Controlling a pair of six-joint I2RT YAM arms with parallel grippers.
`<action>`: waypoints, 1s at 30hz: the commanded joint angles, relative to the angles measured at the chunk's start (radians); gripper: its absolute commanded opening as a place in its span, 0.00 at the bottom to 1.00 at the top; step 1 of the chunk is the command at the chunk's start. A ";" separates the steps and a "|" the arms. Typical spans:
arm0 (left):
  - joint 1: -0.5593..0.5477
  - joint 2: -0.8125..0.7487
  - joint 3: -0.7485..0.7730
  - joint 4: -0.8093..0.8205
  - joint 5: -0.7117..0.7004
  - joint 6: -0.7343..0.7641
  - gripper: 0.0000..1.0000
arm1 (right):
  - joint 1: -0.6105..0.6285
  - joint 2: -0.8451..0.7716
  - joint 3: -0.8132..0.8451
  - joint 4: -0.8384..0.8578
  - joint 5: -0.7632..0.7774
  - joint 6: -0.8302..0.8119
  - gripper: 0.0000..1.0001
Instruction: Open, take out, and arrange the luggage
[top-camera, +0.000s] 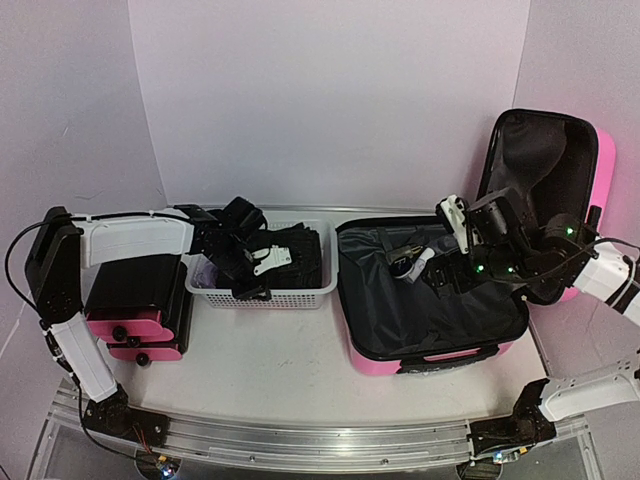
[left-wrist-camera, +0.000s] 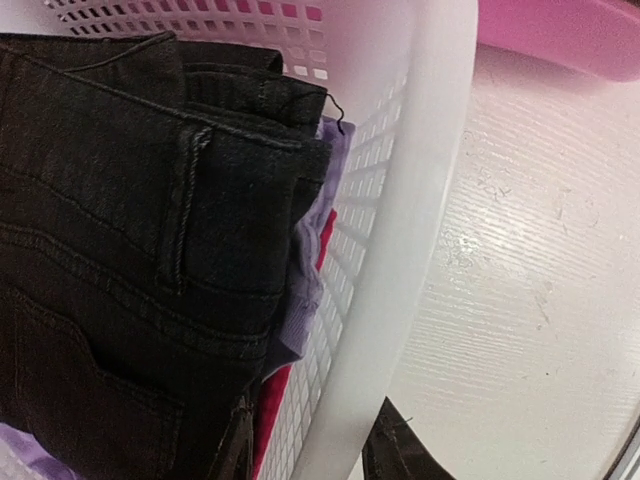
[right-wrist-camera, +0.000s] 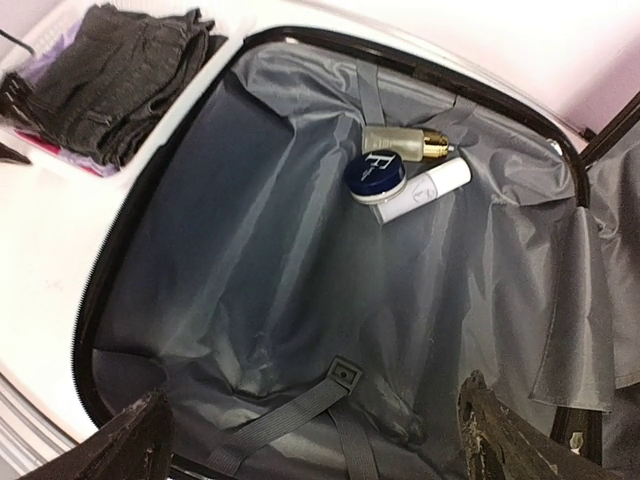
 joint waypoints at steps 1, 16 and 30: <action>0.002 0.044 0.040 0.071 -0.039 0.137 0.31 | 0.002 -0.030 -0.009 0.036 -0.005 0.001 0.98; 0.119 0.147 0.201 0.096 -0.027 0.417 0.00 | 0.002 -0.041 -0.005 0.035 -0.025 0.027 0.98; 0.348 0.240 0.305 0.071 -0.067 0.648 0.00 | 0.003 -0.005 0.068 0.012 -0.055 0.038 0.98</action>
